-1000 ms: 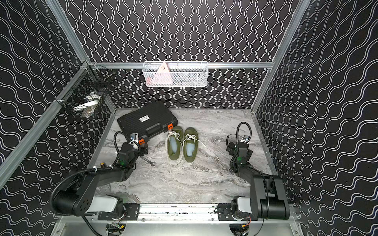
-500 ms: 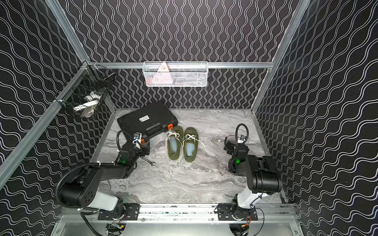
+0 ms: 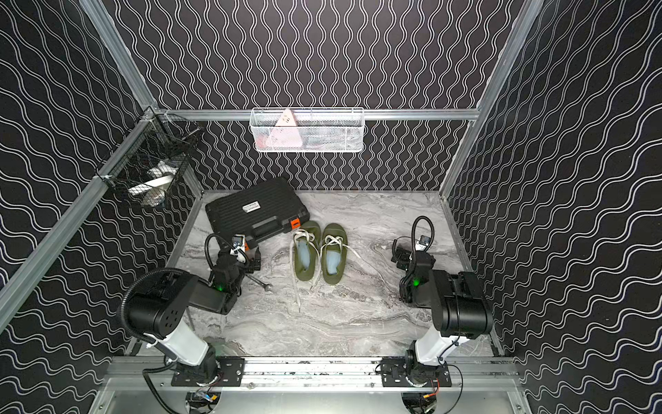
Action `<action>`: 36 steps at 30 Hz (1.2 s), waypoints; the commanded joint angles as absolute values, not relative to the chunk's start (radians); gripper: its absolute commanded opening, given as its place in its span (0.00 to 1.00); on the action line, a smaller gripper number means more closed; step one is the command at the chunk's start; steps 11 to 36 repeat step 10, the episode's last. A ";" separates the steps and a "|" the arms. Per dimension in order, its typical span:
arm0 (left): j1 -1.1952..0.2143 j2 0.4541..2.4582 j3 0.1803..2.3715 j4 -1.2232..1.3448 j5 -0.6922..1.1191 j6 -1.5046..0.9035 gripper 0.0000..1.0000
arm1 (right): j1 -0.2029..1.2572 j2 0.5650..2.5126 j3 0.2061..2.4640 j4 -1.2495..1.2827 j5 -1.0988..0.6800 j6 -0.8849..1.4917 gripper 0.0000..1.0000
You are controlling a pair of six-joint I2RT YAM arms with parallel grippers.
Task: Insert the insole into the shoe
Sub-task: Reset both arms
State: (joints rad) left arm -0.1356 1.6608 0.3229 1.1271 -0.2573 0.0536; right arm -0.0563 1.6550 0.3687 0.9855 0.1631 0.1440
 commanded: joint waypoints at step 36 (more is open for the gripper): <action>-0.107 1.659 0.343 1.091 -0.225 0.038 0.99 | -0.054 1.655 0.389 0.992 0.132 0.118 1.00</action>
